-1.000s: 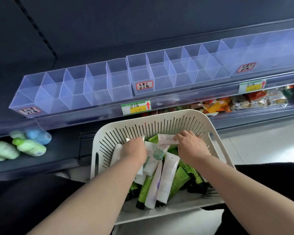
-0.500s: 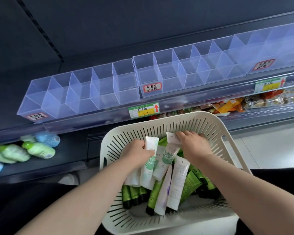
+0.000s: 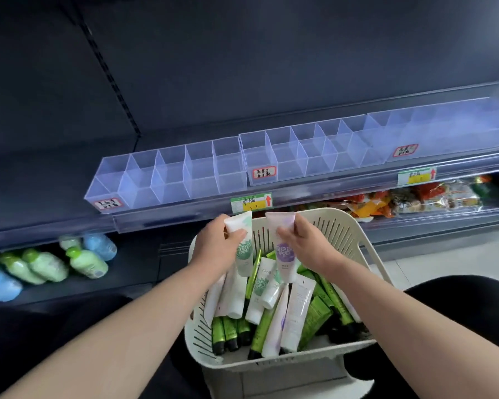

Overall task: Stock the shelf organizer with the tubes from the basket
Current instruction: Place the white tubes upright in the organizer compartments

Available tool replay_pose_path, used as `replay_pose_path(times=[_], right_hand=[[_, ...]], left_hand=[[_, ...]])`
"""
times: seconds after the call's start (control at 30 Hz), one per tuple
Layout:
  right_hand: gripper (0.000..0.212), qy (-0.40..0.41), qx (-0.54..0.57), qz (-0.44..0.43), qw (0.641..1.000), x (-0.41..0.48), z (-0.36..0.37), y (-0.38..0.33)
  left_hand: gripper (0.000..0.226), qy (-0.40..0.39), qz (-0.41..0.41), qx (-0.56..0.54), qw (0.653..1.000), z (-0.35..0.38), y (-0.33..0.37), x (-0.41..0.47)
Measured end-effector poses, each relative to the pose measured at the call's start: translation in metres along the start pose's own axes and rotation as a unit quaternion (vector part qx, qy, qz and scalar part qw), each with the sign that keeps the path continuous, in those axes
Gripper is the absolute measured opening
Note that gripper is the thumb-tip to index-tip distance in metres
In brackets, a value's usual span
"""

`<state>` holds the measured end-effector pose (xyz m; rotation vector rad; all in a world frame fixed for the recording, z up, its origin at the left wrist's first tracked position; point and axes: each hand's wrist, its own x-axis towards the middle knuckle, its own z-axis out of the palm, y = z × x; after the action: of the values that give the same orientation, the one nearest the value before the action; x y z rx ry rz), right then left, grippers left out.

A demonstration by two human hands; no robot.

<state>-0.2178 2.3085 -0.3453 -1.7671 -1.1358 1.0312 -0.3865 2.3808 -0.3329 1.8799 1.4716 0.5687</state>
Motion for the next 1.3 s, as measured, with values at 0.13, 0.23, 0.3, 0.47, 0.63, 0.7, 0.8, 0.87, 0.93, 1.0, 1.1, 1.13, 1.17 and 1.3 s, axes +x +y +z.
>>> replay_pose_path(times=[0.13,0.23,0.3,0.47,0.63,0.7,0.8,0.87,0.93,1.0,1.1,1.13,1.17,1.3], right_hand=[[0.015,0.047,-0.149,-0.075,0.985,-0.009,0.009,-0.029],[0.013,0.09,-0.155,-0.12,0.976,-0.011,0.012,-0.058],[0.024,0.105,-0.135,-0.127,0.977,-0.011,0.013,-0.079],[0.025,0.137,-0.075,-0.158,0.975,0.0,0.014,-0.123],[0.021,0.201,-0.071,-0.179,0.96,0.024,0.008,-0.151],[0.02,0.212,-0.08,-0.169,0.959,0.034,0.004,-0.153],[0.018,0.218,-0.078,-0.16,0.96,0.044,-0.003,-0.156],[0.017,0.208,-0.083,-0.164,0.961,0.049,-0.005,-0.159],[0.016,0.208,-0.059,-0.181,0.959,0.052,-0.005,-0.16],[0.016,0.228,-0.013,-0.197,0.953,0.053,-0.007,-0.16],[0.017,0.258,0.025,-0.199,0.945,0.057,-0.015,-0.157],[0.017,0.258,0.024,-0.197,0.945,0.058,-0.018,-0.156],[0.017,0.252,0.02,-0.196,0.947,0.06,-0.022,-0.155],[0.015,0.223,0.005,-0.198,0.954,0.068,-0.036,-0.153]], left_hand=[[0.011,0.075,0.038,0.017,0.996,-0.027,0.006,-0.01],[0.01,0.1,0.065,0.024,0.993,-0.047,0.009,-0.013],[0.01,0.114,0.073,0.02,0.991,-0.059,0.012,-0.011],[0.01,0.195,0.093,-0.015,0.976,-0.093,0.029,0.003],[0.009,0.211,0.067,-0.081,0.972,-0.119,0.04,0.034],[0.01,0.204,0.051,-0.112,0.971,-0.121,0.041,0.047],[0.013,0.205,0.045,-0.149,0.966,-0.122,0.046,0.065],[0.015,0.208,0.045,-0.159,0.964,-0.121,0.05,0.074],[0.015,0.21,0.043,-0.172,0.962,-0.118,0.052,0.082],[0.015,0.21,0.037,-0.191,0.958,-0.116,0.058,0.089],[0.012,0.215,0.025,-0.245,0.945,-0.113,0.07,0.1],[0.011,0.22,0.024,-0.253,0.942,-0.112,0.074,0.104],[0.011,0.226,0.027,-0.252,0.941,-0.111,0.078,0.109],[0.011,0.229,0.042,-0.219,0.947,-0.105,0.092,0.131]])
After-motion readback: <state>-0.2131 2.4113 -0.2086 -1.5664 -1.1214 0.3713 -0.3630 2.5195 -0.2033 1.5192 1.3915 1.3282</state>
